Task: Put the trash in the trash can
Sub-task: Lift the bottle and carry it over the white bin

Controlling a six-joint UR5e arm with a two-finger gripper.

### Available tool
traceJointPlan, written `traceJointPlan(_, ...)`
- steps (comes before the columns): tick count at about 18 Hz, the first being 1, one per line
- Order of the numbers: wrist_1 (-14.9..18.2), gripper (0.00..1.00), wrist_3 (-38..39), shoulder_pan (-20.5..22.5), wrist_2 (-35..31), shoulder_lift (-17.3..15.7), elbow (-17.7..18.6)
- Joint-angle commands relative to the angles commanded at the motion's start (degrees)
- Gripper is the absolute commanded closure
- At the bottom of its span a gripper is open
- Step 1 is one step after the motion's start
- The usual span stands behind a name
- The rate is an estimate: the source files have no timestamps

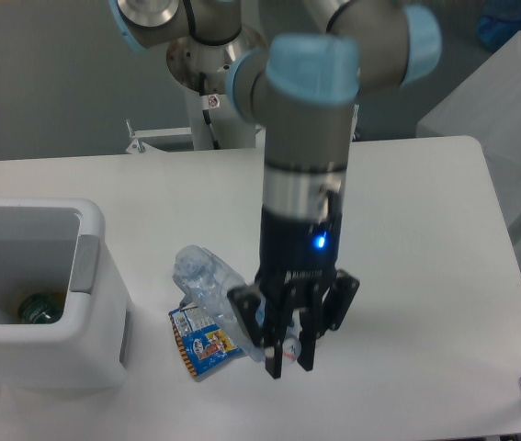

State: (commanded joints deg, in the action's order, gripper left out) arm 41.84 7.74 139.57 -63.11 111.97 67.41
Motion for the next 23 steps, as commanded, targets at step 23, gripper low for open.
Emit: traceJointPlan(23,-5.3,0.61,-5.1,-19.6,1.1,-4.7,5.4)
